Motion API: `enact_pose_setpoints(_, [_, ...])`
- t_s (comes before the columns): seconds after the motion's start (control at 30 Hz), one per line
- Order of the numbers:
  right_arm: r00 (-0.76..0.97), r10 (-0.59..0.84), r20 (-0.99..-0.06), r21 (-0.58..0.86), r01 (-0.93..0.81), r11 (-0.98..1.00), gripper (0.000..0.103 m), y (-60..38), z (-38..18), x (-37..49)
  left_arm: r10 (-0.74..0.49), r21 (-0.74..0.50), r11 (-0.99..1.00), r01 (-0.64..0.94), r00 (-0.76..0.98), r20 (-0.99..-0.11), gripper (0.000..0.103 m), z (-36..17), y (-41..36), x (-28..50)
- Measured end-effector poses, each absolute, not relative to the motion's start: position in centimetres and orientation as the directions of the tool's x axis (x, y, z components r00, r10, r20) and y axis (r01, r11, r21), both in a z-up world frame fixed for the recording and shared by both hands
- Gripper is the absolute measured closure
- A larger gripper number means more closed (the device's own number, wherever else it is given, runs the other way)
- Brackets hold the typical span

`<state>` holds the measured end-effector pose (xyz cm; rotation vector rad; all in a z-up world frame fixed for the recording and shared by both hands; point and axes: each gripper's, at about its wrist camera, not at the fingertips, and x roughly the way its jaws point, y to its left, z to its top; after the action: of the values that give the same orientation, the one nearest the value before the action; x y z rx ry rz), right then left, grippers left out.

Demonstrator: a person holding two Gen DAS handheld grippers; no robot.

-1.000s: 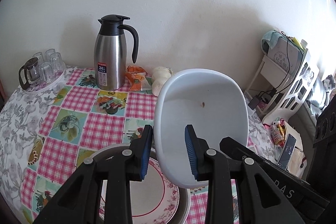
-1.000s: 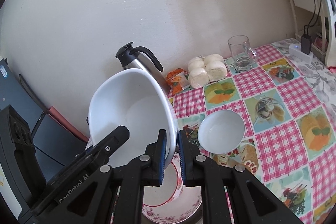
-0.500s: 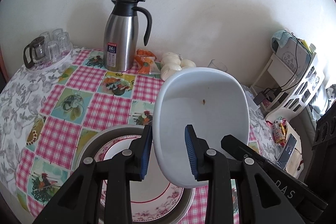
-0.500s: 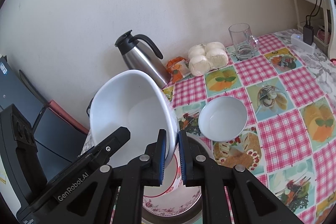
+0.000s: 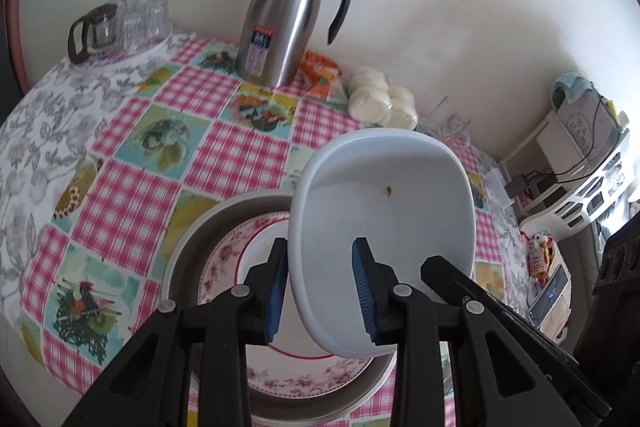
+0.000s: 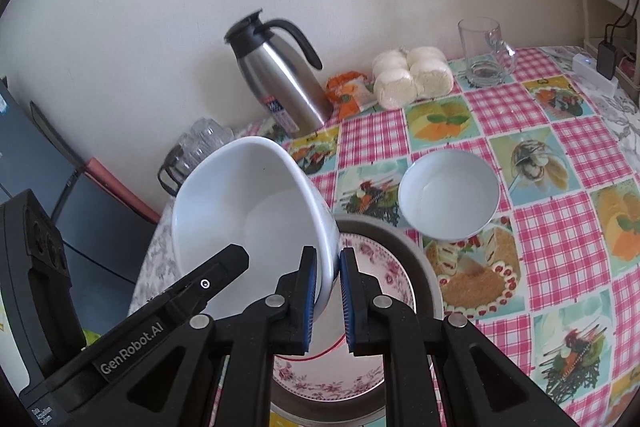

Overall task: Organize plates and bowls
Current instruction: 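Lower the white square bowl into the red-rimmed bowl and open the right gripper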

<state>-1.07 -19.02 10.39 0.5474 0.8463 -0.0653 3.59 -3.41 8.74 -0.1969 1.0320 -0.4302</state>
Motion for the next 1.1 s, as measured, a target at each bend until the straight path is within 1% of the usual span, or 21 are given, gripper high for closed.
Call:
enact_pose_setpoints(0.17, [0.628,0.172,-0.759,0.421,0.272,0.865,0.09,-18.3,9.0,-0.5,-0.419,-0.357,0.907,0.223,0.421,-0.804,0.07,7.6,-2.6,3.9])
enact_pose_setpoints(0.53, [0.578,0.17,-0.798,0.392,0.285,0.875,0.09,-17.1,7.7,0.2,-0.399,-0.347,0.916,0.202,0.371,-0.838,0.069,6.3,-2.0,4.5])
enact_pose_setpoints(0.77, [0.557,0.169,-0.813,0.384,0.296,0.874,0.087,-17.0,7.1,0.4,-0.399,-0.347,0.915,0.205,0.352,-0.847,0.069,5.9,-2.0,4.6])
enact_pose_setpoints(1.1, [0.535,0.169,-0.828,0.377,0.308,0.873,0.087,-17.2,6.5,0.5,-0.402,-0.357,0.914,0.191,0.329,-0.854,0.069,5.4,-1.9,4.9])
